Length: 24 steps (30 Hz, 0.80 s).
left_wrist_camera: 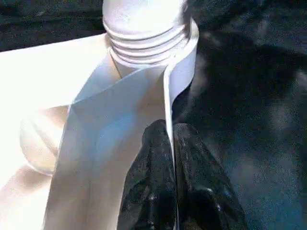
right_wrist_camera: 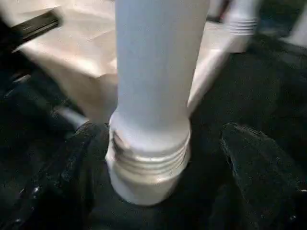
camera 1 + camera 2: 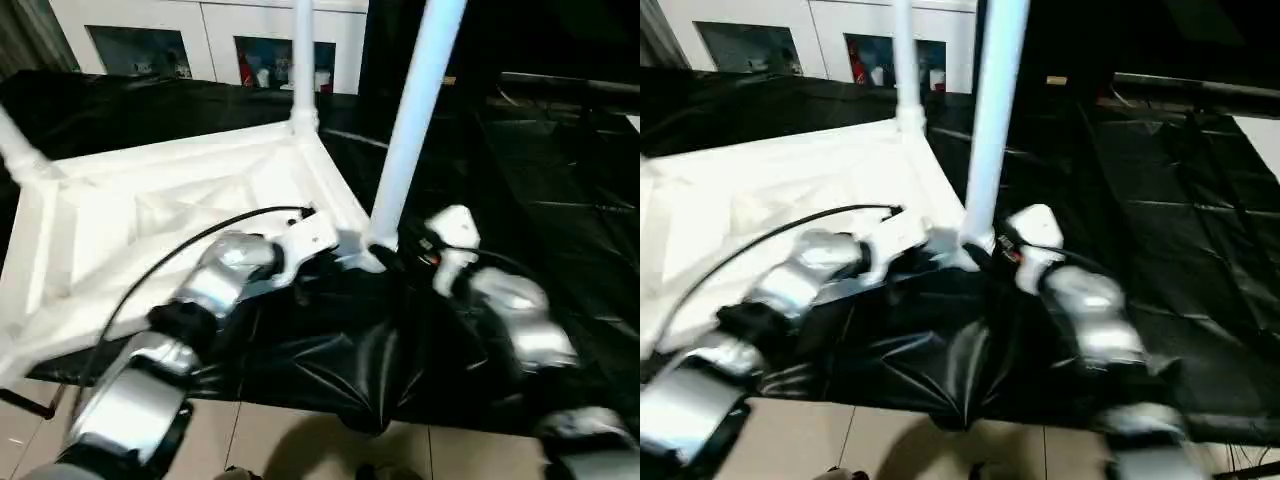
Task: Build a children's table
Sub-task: Rotate leg to tighten
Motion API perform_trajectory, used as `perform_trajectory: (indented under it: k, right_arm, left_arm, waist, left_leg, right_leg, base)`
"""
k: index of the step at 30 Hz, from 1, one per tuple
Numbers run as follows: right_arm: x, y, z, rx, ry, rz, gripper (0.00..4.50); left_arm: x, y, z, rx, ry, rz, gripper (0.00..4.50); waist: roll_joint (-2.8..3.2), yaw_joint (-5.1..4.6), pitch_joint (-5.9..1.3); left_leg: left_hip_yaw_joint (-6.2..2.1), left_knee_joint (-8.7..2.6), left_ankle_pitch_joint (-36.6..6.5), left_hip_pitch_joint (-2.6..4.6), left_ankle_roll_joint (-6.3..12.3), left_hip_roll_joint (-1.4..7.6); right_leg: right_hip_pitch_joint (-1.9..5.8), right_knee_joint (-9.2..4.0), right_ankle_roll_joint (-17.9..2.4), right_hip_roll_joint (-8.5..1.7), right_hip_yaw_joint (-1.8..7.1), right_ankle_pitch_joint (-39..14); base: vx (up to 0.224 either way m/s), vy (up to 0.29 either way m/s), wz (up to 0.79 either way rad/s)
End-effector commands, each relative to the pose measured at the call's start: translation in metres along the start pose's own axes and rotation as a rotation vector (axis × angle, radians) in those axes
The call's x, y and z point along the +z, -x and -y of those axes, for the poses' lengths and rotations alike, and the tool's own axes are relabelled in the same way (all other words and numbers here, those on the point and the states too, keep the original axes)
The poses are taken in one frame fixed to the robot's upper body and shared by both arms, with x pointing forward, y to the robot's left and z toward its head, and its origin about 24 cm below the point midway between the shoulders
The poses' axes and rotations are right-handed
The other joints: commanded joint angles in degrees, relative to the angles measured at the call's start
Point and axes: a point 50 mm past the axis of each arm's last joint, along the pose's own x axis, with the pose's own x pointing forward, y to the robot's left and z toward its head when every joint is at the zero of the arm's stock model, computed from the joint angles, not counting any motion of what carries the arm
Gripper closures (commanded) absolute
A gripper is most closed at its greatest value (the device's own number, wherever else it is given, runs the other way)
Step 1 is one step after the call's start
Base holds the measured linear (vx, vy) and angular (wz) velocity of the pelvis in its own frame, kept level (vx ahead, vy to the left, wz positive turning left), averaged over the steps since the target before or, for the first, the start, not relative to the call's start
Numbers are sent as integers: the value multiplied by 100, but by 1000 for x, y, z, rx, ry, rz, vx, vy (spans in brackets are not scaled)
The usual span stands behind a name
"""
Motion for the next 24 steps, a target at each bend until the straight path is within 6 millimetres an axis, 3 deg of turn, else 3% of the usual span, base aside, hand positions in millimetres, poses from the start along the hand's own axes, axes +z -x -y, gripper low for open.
perform_trajectory:
  k: [1,8,15,17,18,24]
  right_arm:
    - [5,5,-10,181,27,-8,49]
    - [5,8,-18,311,56,-34,49]
    - [5,8,-18,311,56,-34,49]
    - [3,7,-22,351,59,-51,65]
    - [1,6,-23,375,60,-64,75]
    - [1,9,-24,404,48,-71,131]
  left_arm:
    - [-10,-2,29,-250,-55,1,450]
    - [-7,11,37,-365,-61,35,450]
    - [-7,11,37,-365,-61,35,450]
    - [-8,13,36,-365,-68,28,450]
    - [-9,14,34,-352,-70,21,450]
    - [-9,16,34,-359,-72,22,450]
  waist:
    - [-58,16,-377]
    - [-28,62,-375]
    - [-47,68,-384]
    - [-70,69,-382]
    - [-49,75,-386]
    - [-54,87,-387]
  left_leg:
    - [-50,-283,-729,-33,736,131]
    - [-13,-279,-732,7,661,171]
    - [-22,-274,-722,-9,554,133]
    - [-22,-273,-684,-18,579,134]
    - [-25,-269,-641,-20,600,132]
    - [-20,-258,-610,-19,647,132]
  right_leg:
    - [342,-363,-1463,-390,239,-687]
    - [292,-306,-1590,-364,235,-437]
    - [319,-317,-1444,-370,243,-597]
    - [321,-308,-1442,-366,238,-543]
    - [323,-296,-1452,-365,236,-480]
    - [325,-290,-1469,-362,230,-446]
  base:
    - [0,0,0]
    - [0,0,0]
    - [0,0,0]
    - [0,0,0]
    - [0,0,0]
    - [0,0,0]
